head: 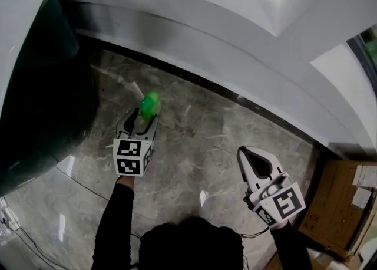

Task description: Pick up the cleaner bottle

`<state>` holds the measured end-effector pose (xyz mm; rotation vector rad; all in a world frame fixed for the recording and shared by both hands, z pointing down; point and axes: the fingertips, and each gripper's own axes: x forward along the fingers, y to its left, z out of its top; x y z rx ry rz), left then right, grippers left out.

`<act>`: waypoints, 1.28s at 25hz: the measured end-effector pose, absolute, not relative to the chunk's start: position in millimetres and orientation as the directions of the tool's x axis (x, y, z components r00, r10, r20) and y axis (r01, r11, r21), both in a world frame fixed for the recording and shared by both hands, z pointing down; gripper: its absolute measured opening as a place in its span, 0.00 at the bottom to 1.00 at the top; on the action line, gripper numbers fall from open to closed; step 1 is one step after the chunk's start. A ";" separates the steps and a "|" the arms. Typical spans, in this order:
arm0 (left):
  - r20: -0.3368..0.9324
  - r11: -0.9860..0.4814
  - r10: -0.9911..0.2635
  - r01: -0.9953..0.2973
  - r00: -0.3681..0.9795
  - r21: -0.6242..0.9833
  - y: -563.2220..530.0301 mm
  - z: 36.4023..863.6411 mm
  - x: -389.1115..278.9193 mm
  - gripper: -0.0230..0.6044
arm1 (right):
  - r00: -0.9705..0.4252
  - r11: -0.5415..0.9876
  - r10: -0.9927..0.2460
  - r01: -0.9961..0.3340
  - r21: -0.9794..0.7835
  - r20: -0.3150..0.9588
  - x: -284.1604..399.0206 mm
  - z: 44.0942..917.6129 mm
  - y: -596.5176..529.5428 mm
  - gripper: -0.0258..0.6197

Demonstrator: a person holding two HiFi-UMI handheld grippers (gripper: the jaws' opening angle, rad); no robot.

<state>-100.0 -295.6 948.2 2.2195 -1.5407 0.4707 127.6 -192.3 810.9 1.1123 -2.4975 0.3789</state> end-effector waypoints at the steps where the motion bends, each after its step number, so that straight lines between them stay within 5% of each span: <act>1: 0.483 -0.316 -0.807 -0.940 0.339 0.130 -297.5 951.7 -99.6 0.43 | -0.613 0.649 -0.655 -0.756 -0.086 0.443 129.0 813.9 -193.6 0.04; 32: 0.437 -0.311 -0.846 -0.948 0.306 0.063 -320.3 990.6 -88.6 0.34 | -0.575 0.620 -0.677 -0.782 -0.066 0.460 146.2 862.0 -191.7 0.04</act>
